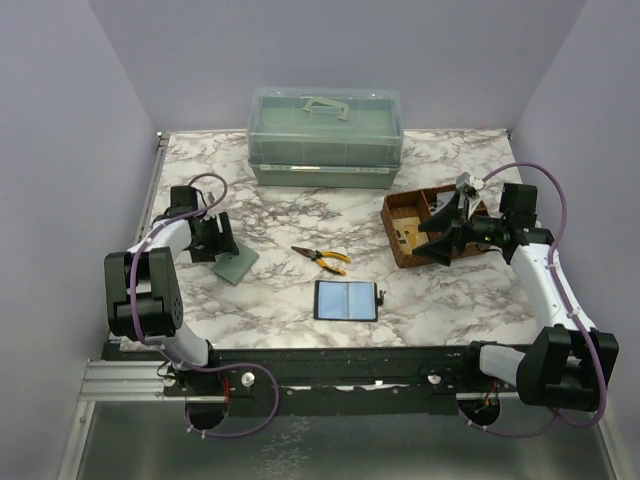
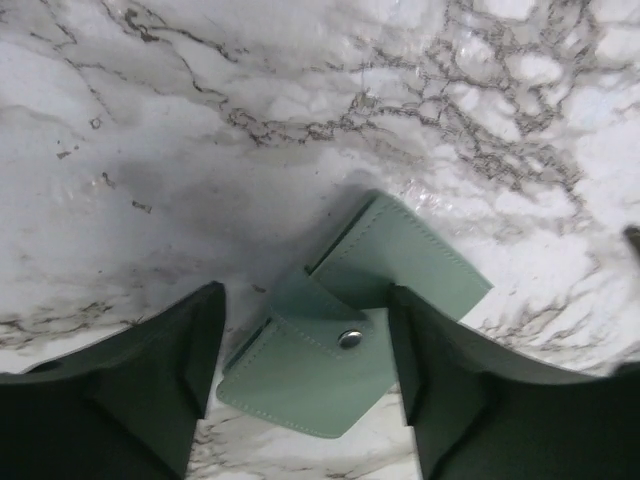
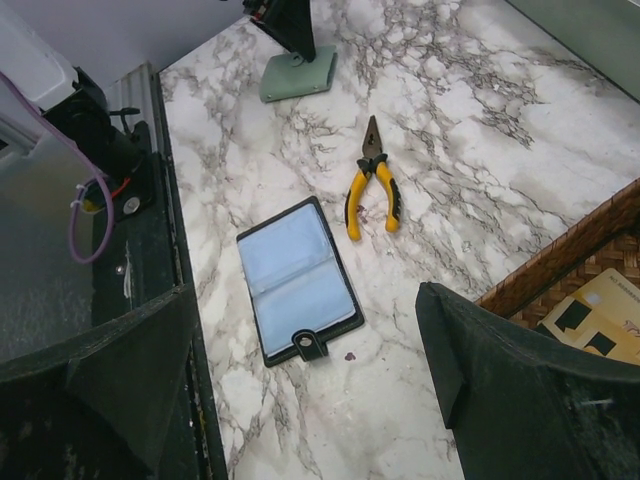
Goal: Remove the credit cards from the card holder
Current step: Move the card holder to the center of the board.
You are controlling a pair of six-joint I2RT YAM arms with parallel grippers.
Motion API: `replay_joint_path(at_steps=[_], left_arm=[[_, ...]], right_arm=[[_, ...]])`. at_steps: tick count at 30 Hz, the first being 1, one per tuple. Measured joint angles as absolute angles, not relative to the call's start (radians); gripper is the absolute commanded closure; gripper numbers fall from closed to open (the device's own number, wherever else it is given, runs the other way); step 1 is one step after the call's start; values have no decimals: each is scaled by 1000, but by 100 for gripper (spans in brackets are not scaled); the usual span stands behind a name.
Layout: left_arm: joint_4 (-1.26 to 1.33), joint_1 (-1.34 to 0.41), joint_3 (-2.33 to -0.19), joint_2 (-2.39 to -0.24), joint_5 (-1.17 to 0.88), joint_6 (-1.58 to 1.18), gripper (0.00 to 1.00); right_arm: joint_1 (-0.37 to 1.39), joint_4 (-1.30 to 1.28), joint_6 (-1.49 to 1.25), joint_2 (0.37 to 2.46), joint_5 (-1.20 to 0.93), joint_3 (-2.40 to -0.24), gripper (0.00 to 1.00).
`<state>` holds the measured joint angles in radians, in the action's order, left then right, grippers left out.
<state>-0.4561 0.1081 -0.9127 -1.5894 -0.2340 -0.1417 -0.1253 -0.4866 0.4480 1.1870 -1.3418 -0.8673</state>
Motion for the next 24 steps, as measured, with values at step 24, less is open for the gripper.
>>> replay_joint_path(at_steps=[24], left_arm=[[-389, -12, -931, -1635, -381, -337, 15]], right_arm=[[-73, -513, 472, 1193, -1369, -867, 1]])
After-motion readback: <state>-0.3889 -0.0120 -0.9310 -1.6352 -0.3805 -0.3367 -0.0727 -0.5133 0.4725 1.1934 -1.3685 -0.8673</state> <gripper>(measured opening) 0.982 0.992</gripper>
